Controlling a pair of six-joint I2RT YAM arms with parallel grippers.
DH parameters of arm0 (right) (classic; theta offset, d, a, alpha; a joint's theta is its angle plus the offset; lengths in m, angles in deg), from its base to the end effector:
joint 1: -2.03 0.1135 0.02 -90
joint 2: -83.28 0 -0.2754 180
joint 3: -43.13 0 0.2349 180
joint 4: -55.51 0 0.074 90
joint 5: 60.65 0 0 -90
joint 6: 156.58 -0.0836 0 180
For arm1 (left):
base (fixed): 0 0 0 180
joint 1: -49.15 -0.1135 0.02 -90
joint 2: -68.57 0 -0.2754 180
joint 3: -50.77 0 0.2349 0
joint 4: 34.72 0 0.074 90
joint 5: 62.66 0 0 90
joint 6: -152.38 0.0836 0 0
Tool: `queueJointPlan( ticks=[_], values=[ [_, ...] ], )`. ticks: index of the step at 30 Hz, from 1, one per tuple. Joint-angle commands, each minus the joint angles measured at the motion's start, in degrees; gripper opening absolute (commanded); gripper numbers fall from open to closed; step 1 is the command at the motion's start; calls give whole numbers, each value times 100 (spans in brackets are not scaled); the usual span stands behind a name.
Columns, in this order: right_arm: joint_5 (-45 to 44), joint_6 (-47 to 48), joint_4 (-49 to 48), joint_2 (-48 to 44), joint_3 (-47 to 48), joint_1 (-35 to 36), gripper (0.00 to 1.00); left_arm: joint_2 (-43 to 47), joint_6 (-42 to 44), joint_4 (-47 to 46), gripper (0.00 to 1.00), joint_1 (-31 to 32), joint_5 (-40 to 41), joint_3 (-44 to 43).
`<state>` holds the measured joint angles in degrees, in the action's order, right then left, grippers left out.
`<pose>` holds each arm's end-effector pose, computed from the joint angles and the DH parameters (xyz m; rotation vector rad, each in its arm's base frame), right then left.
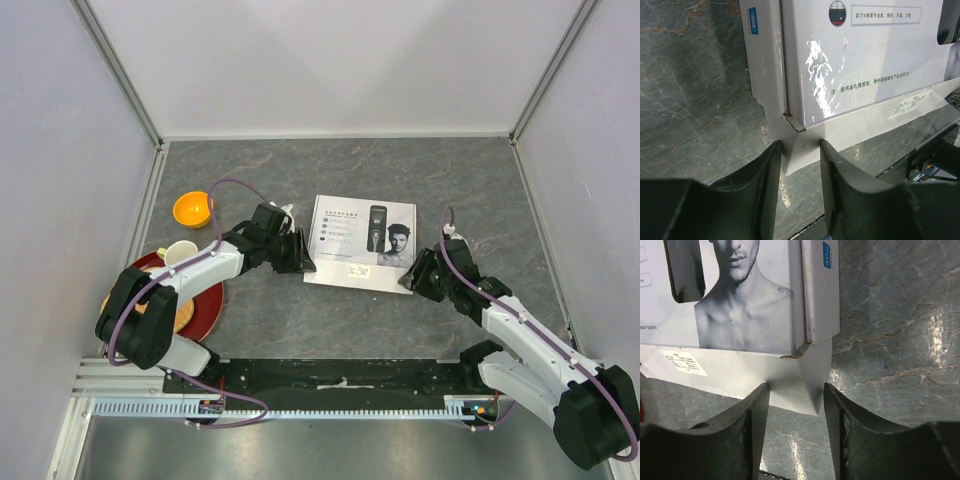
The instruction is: Sort the hair-cutting tools
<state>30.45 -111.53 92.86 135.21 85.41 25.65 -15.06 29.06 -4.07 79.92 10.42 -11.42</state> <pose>0.1727 0.0773 0.1757 0.4484 2.4314 0.5682 0.2476 -0.1758 0.1798 0.0754 2.6194 -0.8069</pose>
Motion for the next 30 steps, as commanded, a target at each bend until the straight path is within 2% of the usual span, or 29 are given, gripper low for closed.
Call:
queueJointPlan(
  ticks=[1, 15, 20, 23, 26, 30],
  values=[
    [-22, 83, -418, 64, -85, -15, 53, -30, 115, -241, 41, 44, 67, 73],
    [-980, 179, -453, 353, -270, -24, 44, -240, 133, -373, 36, 114, 366, 108],
    [-980, 320, -234, 398, 309, 20, 42, -189, 133, -101, 36, 228, 567, -94],
    [-1278, 382, 144, 187, 757, 64, 46, 13, 203, 338, 36, 228, 892, -366],
    [-1464, 469, 435, 20, 1127, 90, 50, 181, 370, 787, 39, 228, 1209, -849],
    [-1105, 548, 225, 2, 1189, 134, 50, 24, 554, 875, 49, 228, 1341, -1508]
  ],
)
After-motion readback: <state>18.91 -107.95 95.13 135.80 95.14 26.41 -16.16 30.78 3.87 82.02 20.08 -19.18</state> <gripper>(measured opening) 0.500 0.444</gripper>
